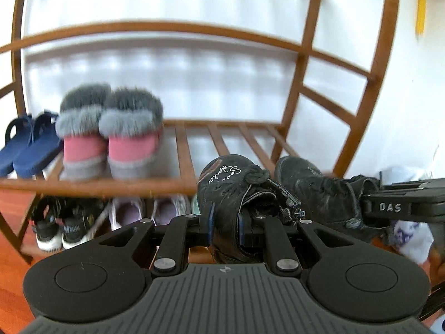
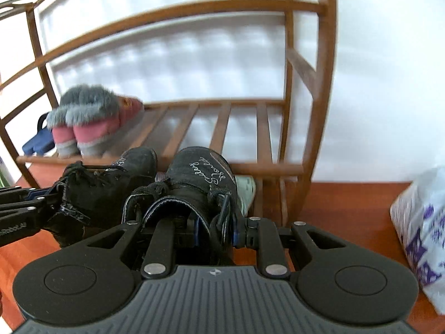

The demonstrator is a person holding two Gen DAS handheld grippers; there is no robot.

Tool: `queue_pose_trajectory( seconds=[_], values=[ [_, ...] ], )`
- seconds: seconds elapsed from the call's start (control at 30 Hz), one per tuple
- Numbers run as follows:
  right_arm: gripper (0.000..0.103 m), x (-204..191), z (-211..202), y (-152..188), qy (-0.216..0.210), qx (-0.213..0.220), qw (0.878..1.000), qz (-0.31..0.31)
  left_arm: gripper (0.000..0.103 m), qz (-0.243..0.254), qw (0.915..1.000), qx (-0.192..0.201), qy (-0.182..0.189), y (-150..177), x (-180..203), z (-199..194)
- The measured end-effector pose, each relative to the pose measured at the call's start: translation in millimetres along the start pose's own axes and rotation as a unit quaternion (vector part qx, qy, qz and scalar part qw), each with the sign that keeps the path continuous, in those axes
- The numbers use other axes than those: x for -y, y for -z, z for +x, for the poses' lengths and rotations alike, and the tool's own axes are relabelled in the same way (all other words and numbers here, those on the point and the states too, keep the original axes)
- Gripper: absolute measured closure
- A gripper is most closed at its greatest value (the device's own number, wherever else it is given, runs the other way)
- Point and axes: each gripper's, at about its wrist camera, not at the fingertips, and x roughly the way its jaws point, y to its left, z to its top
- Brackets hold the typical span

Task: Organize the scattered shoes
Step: 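Lift both black boots and carry them up toward the upper shelf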

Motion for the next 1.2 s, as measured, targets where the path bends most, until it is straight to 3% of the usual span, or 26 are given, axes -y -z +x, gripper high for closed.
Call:
queue_pose_trajectory(
  seconds=[0.33,0.67,0.93,1.03,1.1,1.2],
  values=[
    [0.08,-10.1,55.1,-53.3,0.003,0.005,1.0,-0.016,0.085,0.005,0.9998,0.002,-0.02,-43.4,-7.3,40.9],
    [0.08,-39.1,89.7,-74.6,0.035,0.0,0.995,-0.098,0.085,0.018,0.9989,-0.026,-0.036,-48.2,-10.0,78.2],
    [0.078,-34.5,97.6,-84.2,0.022,-0.013,0.996,-0.081,0.081,0.019,0.9988,-0.034,-0.031,-51.8,-11.6,87.6],
    [0.072,-28.7,99.2,-84.8,0.017,-0.019,0.997,-0.069,0.073,0.019,0.9986,-0.039,-0.029,-53.2,-13.8,87.4],
    [0.064,-28.4,97.4,-83.2,0.019,-0.016,0.997,-0.068,0.057,0.018,0.9986,-0.039,-0.029,-54.6,-14.5,86.5],
    [0.055,-27.4,92.8,-82.5,0.02,-0.01,0.998,-0.065,0.042,0.022,0.9992,-0.022,-0.027,-59.9,-12.9,78.2]
  ],
)
